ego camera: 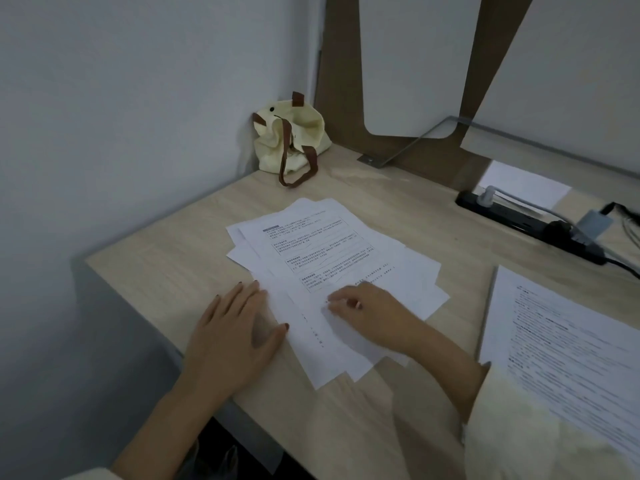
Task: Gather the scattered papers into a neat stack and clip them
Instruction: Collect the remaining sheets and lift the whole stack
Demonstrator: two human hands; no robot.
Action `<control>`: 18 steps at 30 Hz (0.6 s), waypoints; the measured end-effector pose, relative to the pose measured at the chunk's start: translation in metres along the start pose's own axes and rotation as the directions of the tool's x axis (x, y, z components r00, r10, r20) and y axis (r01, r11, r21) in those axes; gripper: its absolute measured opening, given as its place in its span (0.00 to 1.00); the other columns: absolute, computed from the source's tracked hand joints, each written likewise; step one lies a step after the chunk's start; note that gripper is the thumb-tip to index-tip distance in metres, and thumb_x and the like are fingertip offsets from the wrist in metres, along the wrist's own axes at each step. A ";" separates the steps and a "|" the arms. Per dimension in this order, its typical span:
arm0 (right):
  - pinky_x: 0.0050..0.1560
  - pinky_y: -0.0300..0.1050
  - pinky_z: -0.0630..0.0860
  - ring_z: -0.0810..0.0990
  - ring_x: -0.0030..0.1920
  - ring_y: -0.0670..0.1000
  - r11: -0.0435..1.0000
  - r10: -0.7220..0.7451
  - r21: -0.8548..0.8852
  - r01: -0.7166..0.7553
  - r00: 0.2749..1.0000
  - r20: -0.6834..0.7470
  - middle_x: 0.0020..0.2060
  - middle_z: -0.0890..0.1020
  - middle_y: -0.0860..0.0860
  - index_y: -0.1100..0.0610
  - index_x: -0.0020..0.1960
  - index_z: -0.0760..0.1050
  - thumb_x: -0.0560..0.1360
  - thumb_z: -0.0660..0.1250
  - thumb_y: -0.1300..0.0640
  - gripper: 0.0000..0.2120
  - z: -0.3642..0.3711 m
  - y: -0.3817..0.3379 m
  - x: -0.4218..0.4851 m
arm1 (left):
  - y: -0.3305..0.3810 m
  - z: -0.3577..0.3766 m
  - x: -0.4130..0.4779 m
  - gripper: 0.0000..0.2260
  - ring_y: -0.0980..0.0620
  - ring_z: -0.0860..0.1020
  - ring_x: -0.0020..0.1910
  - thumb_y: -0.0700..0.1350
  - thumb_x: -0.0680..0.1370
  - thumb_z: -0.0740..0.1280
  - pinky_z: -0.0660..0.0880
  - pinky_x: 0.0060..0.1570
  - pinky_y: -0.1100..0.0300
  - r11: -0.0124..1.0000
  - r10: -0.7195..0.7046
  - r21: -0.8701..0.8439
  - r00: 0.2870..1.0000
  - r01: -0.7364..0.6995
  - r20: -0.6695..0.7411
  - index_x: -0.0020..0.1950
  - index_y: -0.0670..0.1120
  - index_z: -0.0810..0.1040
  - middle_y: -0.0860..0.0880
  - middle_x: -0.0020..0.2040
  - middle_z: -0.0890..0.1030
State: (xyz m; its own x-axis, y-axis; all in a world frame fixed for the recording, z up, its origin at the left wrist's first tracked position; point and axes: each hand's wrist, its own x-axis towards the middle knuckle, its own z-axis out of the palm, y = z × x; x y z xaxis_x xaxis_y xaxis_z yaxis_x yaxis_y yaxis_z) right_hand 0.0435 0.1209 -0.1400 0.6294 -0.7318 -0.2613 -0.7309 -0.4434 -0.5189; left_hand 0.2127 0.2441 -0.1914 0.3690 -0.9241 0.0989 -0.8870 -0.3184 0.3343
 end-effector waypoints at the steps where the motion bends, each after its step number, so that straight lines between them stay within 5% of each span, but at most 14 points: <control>1: 0.53 0.41 0.69 0.74 0.53 0.49 0.999 -0.004 0.041 0.006 0.998 -0.057 0.57 0.75 0.53 0.52 0.63 0.74 0.78 0.58 0.49 0.16 -0.008 0.003 0.006 | 0.001 -0.002 0.001 0.47 0.56 0.54 0.76 0.75 0.64 0.37 0.43 0.70 0.63 0.999 -0.022 -0.030 0.999 0.021 -0.026 0.74 0.49 0.59 0.52 0.77 0.58; 5: 0.61 0.48 0.67 0.70 0.64 0.58 0.987 0.163 0.051 -0.155 0.927 -0.337 0.64 0.71 0.58 0.56 0.67 0.69 0.76 0.62 0.52 0.20 -0.042 0.044 0.039 | 0.012 0.001 0.006 0.40 0.52 0.49 0.77 0.70 0.69 0.41 0.44 0.73 0.58 0.992 -0.077 -0.102 0.997 0.076 -0.010 0.77 0.49 0.49 0.48 0.78 0.51; 11: 0.69 0.53 0.59 0.59 0.72 0.59 0.952 0.299 -0.004 -0.306 0.931 -0.209 0.73 0.62 0.57 0.56 0.74 0.57 0.74 0.64 0.45 0.34 -0.052 0.076 0.053 | 0.018 0.019 0.015 0.53 0.49 0.40 0.77 0.75 0.59 0.24 0.36 0.73 0.55 0.999 -0.048 -0.010 0.999 0.048 0.019 0.77 0.45 0.43 0.41 0.78 0.44; 14: 0.65 0.49 0.63 0.66 0.66 0.58 0.954 0.247 -0.115 -0.276 0.944 -0.217 0.66 0.70 0.57 0.57 0.70 0.63 0.74 0.64 0.43 0.30 -0.051 0.071 0.052 | 0.017 0.021 0.017 0.52 0.49 0.39 0.76 0.75 0.61 0.25 0.34 0.71 0.57 0.999 -0.035 -0.013 0.999 0.036 0.017 0.76 0.44 0.41 0.41 0.78 0.42; 18: 0.49 0.47 0.74 0.77 0.49 0.55 0.939 0.327 0.122 -0.321 0.945 -0.033 0.50 0.76 0.55 0.61 0.57 0.71 0.75 0.63 0.47 0.19 -0.055 0.055 0.047 | 0.018 0.019 0.018 0.52 0.50 0.38 0.76 0.74 0.60 0.24 0.34 0.71 0.58 0.999 -0.042 0.010 0.999 0.042 0.023 0.76 0.44 0.39 0.41 0.78 0.40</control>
State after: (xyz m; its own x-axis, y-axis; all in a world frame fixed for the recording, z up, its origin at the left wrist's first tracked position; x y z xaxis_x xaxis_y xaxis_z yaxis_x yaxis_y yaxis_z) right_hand 0.0182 0.0335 -0.1366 0.3470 -0.8531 -0.3895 -0.8563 -0.1188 -0.5026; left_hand 0.1984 0.2174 -0.2015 0.3996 -0.9145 0.0626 -0.8734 -0.3591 0.3289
